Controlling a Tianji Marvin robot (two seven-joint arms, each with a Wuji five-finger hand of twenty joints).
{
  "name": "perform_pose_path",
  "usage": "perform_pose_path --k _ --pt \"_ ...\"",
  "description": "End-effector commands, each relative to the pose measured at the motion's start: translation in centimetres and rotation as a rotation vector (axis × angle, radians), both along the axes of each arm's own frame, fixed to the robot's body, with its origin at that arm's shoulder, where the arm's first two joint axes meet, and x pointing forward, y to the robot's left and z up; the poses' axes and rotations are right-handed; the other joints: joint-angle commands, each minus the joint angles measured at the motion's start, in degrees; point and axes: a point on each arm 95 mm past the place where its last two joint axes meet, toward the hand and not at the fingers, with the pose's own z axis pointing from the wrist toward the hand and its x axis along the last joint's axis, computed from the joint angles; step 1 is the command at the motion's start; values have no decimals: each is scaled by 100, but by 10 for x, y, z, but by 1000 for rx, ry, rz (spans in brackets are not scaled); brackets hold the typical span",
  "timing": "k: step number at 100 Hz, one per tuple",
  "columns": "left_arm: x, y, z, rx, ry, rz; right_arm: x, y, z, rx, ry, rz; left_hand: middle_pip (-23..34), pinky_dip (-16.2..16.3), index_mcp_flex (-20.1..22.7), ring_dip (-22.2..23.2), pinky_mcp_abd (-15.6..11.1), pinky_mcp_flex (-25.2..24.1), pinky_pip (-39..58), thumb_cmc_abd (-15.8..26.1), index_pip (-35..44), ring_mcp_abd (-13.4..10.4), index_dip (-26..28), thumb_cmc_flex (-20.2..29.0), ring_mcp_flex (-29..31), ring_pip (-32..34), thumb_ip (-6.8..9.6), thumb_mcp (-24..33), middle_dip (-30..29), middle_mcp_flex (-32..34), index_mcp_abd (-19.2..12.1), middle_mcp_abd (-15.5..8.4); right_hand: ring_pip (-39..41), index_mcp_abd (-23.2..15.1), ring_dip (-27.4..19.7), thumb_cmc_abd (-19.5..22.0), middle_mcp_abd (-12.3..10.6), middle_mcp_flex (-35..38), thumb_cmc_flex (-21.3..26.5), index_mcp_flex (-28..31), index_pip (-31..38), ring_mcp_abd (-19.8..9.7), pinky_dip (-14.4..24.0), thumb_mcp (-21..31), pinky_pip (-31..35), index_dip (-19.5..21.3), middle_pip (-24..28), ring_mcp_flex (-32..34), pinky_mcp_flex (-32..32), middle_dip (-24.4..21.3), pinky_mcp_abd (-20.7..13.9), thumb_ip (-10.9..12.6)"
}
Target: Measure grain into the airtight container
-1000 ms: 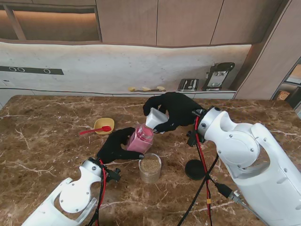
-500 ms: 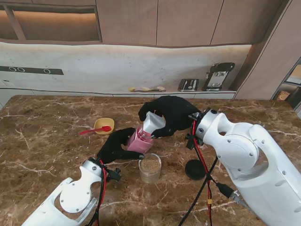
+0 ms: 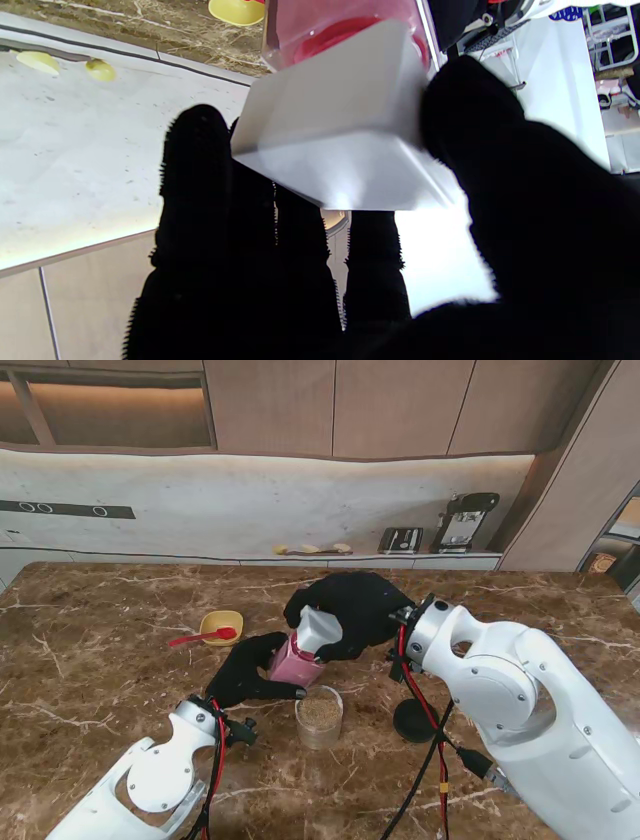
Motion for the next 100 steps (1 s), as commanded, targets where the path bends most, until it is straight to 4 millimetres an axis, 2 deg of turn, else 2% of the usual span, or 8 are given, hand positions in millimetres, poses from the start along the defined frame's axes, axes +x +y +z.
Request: perform_pose_path --k 1,28,48,78,90,93,98,100 --pt "-1 -3 2 -7 -6 -4 -1 1 -9 -31 12 7 1668 119 2211 28 -74 -22 268 2714 3481 -276 642 983 136 223 536 2451 346 1060 -1538 -862 627 58 352 611 -702 293 882 101 87 -442 127 933 -38 92 333 275 -76 95 -539 276" --pt "-3 -3 1 -8 -2 2 -6 5 -8 -83 -80 31 1668 117 2205 29 -87 -14 270 2713 3479 -277 642 985 140 227 531 2452 349 1063 -1531 -861 662 2 371 548 -751 423 928 179 131 -474 174 946 -26 79 318 307 -78 88 -554 231" --pt "-3 -3 2 -11 -3 7 -9 7 -5 -83 -93 40 1667 115 2203 26 -88 -9 274 2712 3474 -285 639 981 145 230 528 2451 348 1068 -1536 -856 661 -7 368 570 -744 470 908 193 162 -469 204 936 -26 45 260 313 -82 70 -555 211" --pt "-4 -3 2 -15 -10 9 -8 9 -11 -97 -83 32 1663 111 2209 21 -84 -3 275 2713 3478 -291 639 982 154 233 531 2454 346 1066 -1538 -861 656 -19 333 644 -706 484 772 189 183 -483 272 931 10 -27 192 337 -69 28 -570 218" --pt "-4 -3 2 -19 -14 9 -6 8 -13 -91 -74 15 1662 110 2209 18 -84 -3 276 2716 3479 -284 639 983 143 228 535 2456 345 1064 -1540 -863 708 37 153 877 -653 425 346 107 160 -523 327 888 93 -169 189 458 38 -118 -543 304" --pt "-4 -3 2 -19 -15 9 -5 8 -13 -89 -75 12 1664 109 2214 17 -84 -3 276 2715 3481 -287 640 979 143 227 535 2454 346 1069 -1545 -866 751 64 86 892 -657 402 181 106 104 -519 328 890 122 -194 219 491 68 -295 -540 352" --pt "-4 -3 3 -20 -16 10 -5 8 -14 -88 -75 4 1664 109 2213 17 -85 -5 275 2718 3481 -288 640 982 143 226 536 2457 346 1068 -1546 -866 802 132 32 1197 -616 331 -166 51 10 -488 318 624 181 -204 250 550 134 -605 -516 381" --pt "-4 -3 3 -21 -16 10 -4 8 -14 -87 -77 0 1663 108 2213 16 -85 -5 274 2716 3481 -288 640 982 143 226 536 2456 346 1065 -1544 -864 818 174 23 1349 -591 307 -351 49 -71 -479 313 461 216 -198 244 593 174 -682 -509 513"
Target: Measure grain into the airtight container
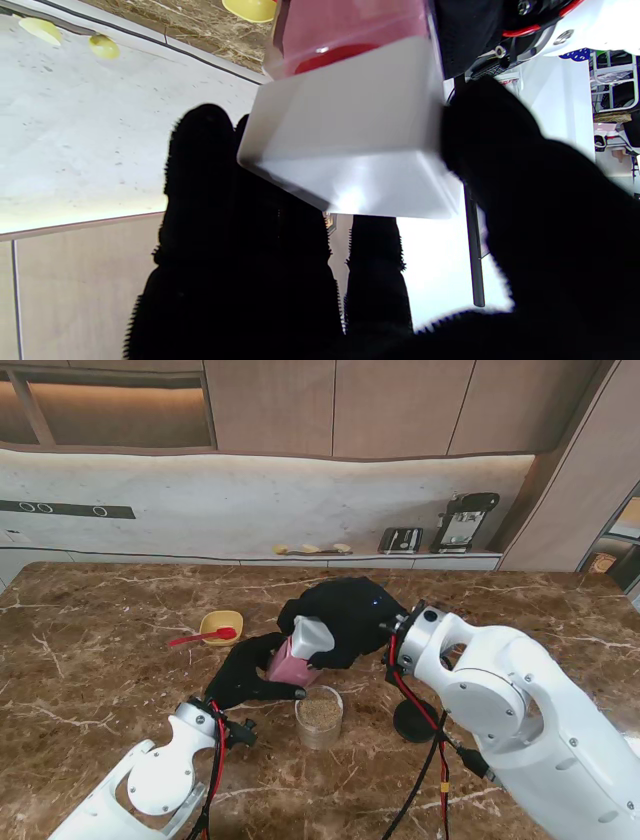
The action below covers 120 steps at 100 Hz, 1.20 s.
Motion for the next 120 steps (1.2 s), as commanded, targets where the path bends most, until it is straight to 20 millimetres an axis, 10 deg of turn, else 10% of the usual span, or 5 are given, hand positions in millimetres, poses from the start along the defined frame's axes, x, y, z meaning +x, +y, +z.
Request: perform_pose_path --k 1,78,120 --pt "-1 -3 3 -12 -11 -4 3 -2 -10 -11 24 -23 1663 108 2212 16 -85 -5 269 2715 3481 -286 639 982 143 174 536 2456 346 1066 -1545 -863 473 203 -38 883 -582 214 33 57 -71 -342 151 417 229 -4 360 575 155 -301 -431 623" --pt "-3 -1 4 -20 -17 6 5 8 -14 14 -17 -102 1666 105 2221 18 -88 -18 261 2715 3484 -281 630 980 137 173 540 2455 340 1062 -1542 -867 706 306 -52 1801 -308 610 -922 584 -452 -104 1 207 738 -80 102 1102 594 -736 -129 848" --pt "-3 1 4 -22 -21 11 7 14 -15 -12 -115 -149 1670 105 2216 15 -77 -20 259 2718 3487 -289 624 982 139 172 542 2457 339 1067 -1545 -866 863 244 -52 2313 -297 886 -1587 764 -699 -128 -6 -854 1062 -236 -4 1418 861 -829 -225 1045"
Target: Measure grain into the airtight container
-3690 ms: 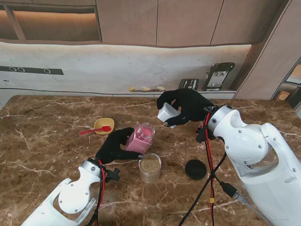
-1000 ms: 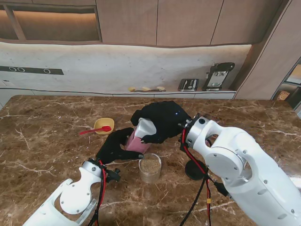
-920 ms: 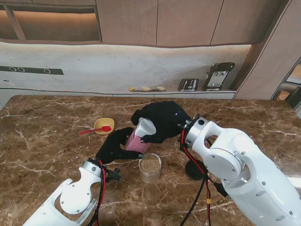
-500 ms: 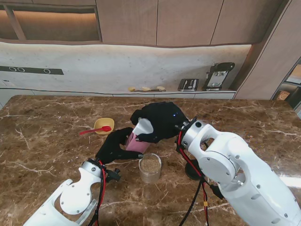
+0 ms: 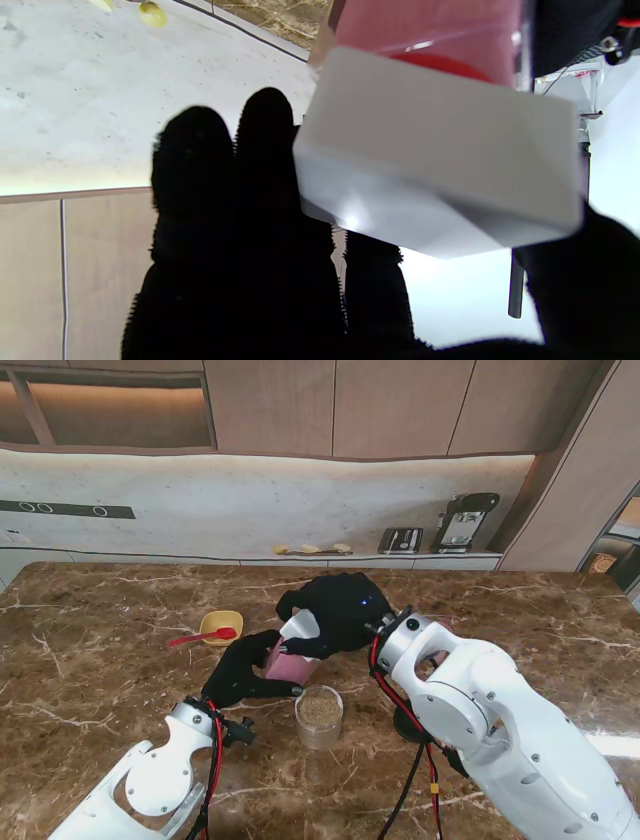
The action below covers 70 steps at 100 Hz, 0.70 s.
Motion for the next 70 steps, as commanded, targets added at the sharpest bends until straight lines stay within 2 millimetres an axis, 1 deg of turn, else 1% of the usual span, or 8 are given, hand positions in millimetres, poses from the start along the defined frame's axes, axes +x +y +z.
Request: perform_pose_path --k 1,22,28,39,49,56,63,70 --pt "-3 -3 2 -8 -10 -9 4 -2 -5 -9 5 -21 1550 105 2215 15 -77 -20 257 2716 3488 -304 534 984 139 172 541 2455 339 1064 -1732 -931 114 16 -27 358 -201 80 -87 178 -66 151 -10 10 287 -110 -77 336 97 -112 -214 341" --pt "-4 -3 1 -11 -8 -7 4 -1 -2 -13 15 -32 1547 107 2223 17 -70 -19 259 2719 3488 -291 532 987 141 172 543 2457 339 1062 -1730 -926 -120 28 -196 944 -98 89 -661 86 -504 320 -113 -583 330 -470 -517 377 95 -400 -121 473" --pt "-4 -3 1 -11 -8 -7 3 -1 -2 -18 22 -34 1547 107 2222 17 -69 -20 257 2720 3488 -290 532 992 141 172 543 2459 341 1058 -1730 -927 -333 33 -319 1072 -118 44 -800 -2 -684 383 -158 -673 259 -616 -667 314 28 -517 -97 513" --pt "-4 -3 1 -11 -8 -8 3 -2 -3 -27 29 -39 1548 107 2222 18 -69 -24 255 2720 3488 -286 531 991 136 170 543 2457 343 1059 -1729 -927 -1193 -53 -739 1386 -195 -285 -1036 -295 -1006 512 -219 -929 -401 -882 -1028 -334 -746 -777 274 555" --pt "-4 -3 1 -12 -7 -8 3 -3 -3 -31 22 -42 1548 107 2217 19 -71 -35 250 2718 3485 -286 530 990 134 170 542 2454 343 1055 -1721 -931 -1800 -150 -1081 1528 -286 -710 -1096 -640 -1263 528 -81 -1209 -1034 -991 -1302 -980 -1484 -952 481 594" --pt "-4 -3 1 -12 -6 -7 4 -4 -2 -29 17 -40 1545 108 2216 19 -72 -32 251 2717 3484 -286 529 994 129 168 542 2456 342 1049 -1721 -926 -2087 -204 -1249 1550 -350 -1020 -1103 -860 -1408 517 -9 -1340 -1433 -1022 -1442 -1425 -1971 -1023 593 609" --pt "-4 -3 1 -12 -7 -6 3 -6 0 -28 8 -38 1546 109 2216 20 -70 -34 249 2717 3483 -284 529 991 127 166 540 2453 343 1049 -1720 -935 -2293 -202 -1356 1523 -425 -1305 -1126 -1090 -1519 481 0 -1403 -1708 -1037 -1547 -1833 -2392 -1064 610 611" --pt "-4 -3 1 -12 -7 -6 2 -8 1 -17 -5 -33 1548 109 2215 20 -72 -34 249 2720 3482 -284 528 991 128 166 541 2455 343 1054 -1723 -933 -2406 -208 -1424 1306 -470 -1452 -1060 -1175 -1565 470 14 -1408 -1873 -1029 -1588 -2067 -2606 -1078 633 621"
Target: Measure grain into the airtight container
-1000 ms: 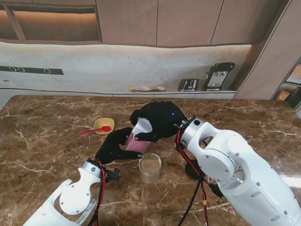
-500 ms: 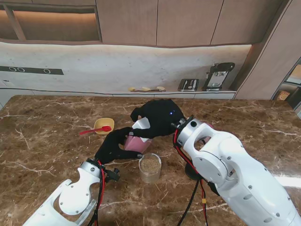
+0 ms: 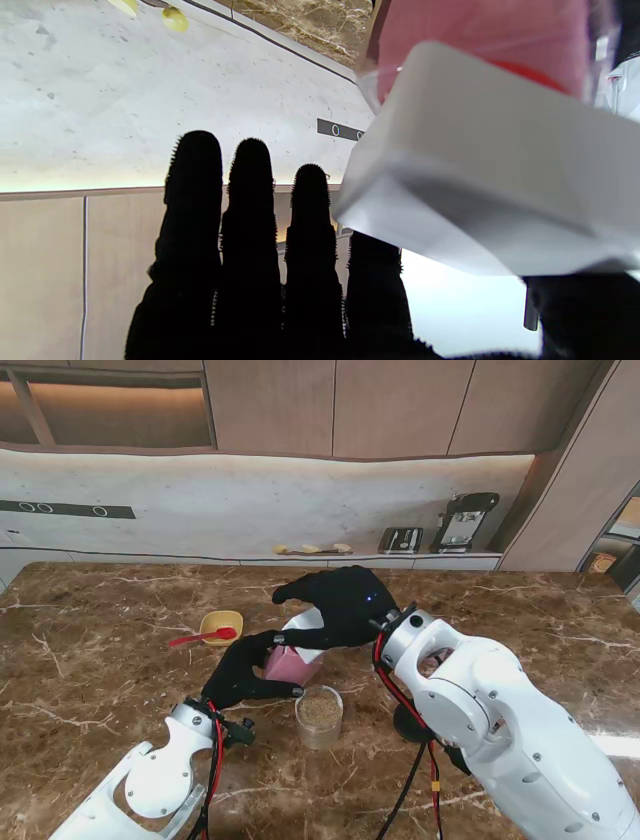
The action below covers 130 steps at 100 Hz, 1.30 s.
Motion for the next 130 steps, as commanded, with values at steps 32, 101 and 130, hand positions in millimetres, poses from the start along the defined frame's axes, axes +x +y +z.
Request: perform_pose_path --k 32,101,130 --pt "-1 -1 -1 0 1 -1 -12 -7 5 24 93 -17 1541 110 2200 19 -80 -27 252 2721 3487 -294 528 985 133 169 544 2456 335 1059 -1728 -939 1034 147 488 -1003 97 152 196 -36 83 40 346 178 664 391 251 941 1044 129 -251 185" --pt "-1 -2 -1 1 5 1 -12 -3 6 46 223 103 1540 110 2202 16 -80 -29 249 2718 3488 -299 525 989 128 163 544 2456 341 1056 -1723 -933 950 282 639 -2152 30 443 2461 498 571 -276 155 2962 997 328 441 1153 1256 23 -439 -133" --pt "0 -2 0 -3 -1 3 -11 2 0 35 220 114 1542 106 2211 17 -80 -50 231 2722 3493 -298 526 993 116 158 549 2458 338 1054 -1724 -932 943 236 639 -1615 -103 480 2338 588 569 -333 602 2616 872 212 396 1019 1109 -32 -422 -216"
